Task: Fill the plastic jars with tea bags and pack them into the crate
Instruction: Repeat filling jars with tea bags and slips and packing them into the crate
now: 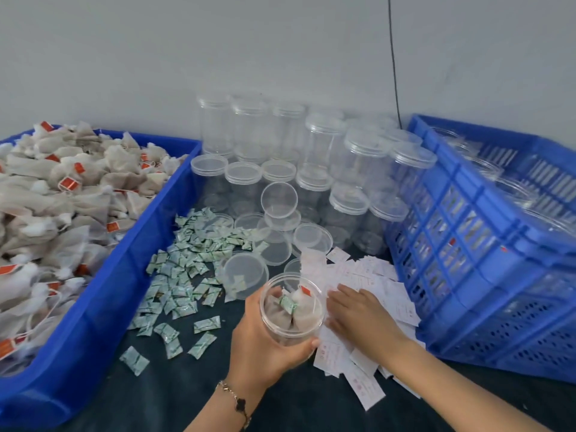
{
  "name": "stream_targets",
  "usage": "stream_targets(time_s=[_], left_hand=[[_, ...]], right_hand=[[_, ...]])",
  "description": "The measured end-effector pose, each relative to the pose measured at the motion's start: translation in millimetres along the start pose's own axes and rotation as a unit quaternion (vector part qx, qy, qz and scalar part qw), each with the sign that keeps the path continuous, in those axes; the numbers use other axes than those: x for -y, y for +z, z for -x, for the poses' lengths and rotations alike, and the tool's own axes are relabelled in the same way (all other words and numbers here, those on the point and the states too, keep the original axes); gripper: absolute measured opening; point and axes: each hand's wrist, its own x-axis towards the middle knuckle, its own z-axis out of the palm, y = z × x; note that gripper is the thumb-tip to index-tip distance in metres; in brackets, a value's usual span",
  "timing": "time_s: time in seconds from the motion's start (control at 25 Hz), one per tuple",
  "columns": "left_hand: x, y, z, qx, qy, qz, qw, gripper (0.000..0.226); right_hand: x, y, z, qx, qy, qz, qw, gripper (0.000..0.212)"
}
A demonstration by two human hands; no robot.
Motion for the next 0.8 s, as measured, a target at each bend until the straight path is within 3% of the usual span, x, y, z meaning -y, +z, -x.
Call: stream_targets(time_s=[0.12,0.36,0.6,0.72,0.8], left_hand=[[0,2,0,-0.009,-0.005,0.003,1.0,0.091],[0,3,-1,-0.021,0.003,-0.012,1.0,0.087],[-1,4,0,-0.018,0.008,-0.003,1.0,0.098],[-1,4,0,-0.018,0.013,-0.012,1.0,0.097],[-1,5,-1,-0.019,0.015,-0.011,1.0,0.096]], right_hand=[[9,5,1,0.002,0.008,0.017,1.0,0.063],[17,2,3,-0.043,-0.072,0.042,0.996,0.038],[26,-10,2,-0.064,0.027,-0.039,0.997,0.038],[35,-9,7,-0.047,0.015,0.005,0.999,0.033],[42,-6,13,-0.092,-0.018,0.03,0.995,0.036]])
